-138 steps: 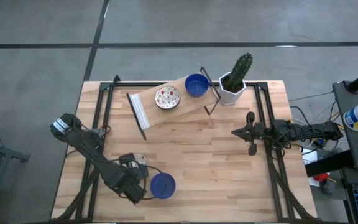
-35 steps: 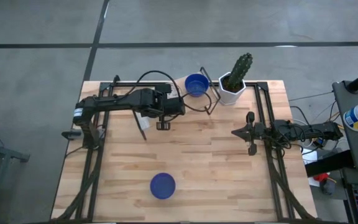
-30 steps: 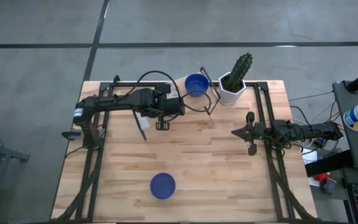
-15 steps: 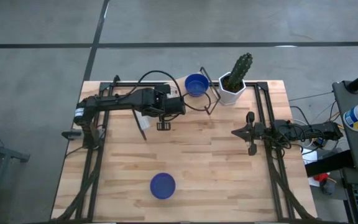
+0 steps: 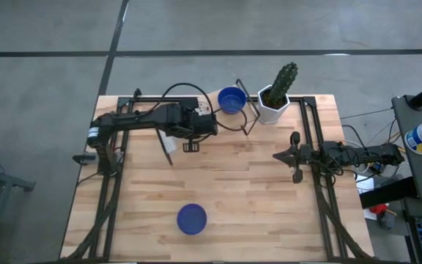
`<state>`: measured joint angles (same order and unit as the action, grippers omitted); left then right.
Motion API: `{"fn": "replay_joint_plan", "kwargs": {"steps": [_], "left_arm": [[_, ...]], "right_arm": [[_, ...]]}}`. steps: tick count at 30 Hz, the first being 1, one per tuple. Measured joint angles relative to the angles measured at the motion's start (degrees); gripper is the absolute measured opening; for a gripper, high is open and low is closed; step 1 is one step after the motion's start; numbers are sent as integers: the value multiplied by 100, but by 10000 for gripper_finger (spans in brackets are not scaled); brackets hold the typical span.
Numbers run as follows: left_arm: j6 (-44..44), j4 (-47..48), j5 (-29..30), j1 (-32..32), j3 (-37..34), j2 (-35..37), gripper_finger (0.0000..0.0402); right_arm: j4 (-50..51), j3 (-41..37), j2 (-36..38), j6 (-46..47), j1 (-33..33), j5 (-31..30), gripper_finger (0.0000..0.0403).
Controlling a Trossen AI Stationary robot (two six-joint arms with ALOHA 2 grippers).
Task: Pick & Place Mini bowls
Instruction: Stack the blue bowl on top of the blue bowls on the shelf
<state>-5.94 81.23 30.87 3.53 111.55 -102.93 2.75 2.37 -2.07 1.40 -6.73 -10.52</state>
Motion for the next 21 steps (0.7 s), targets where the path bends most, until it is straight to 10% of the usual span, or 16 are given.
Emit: {"fn": "replay_joint_plan", "kwargs": {"steps": [10, 21], "left_arm": [[824, 430, -79, -356, 459, 21, 116], [2066, -97, -1660, -1634, 75, 21, 116]], "right_arm": [[-1, 0, 0, 5, -1, 0, 9], [-1, 0, 0, -3, -1, 0, 9]]}}
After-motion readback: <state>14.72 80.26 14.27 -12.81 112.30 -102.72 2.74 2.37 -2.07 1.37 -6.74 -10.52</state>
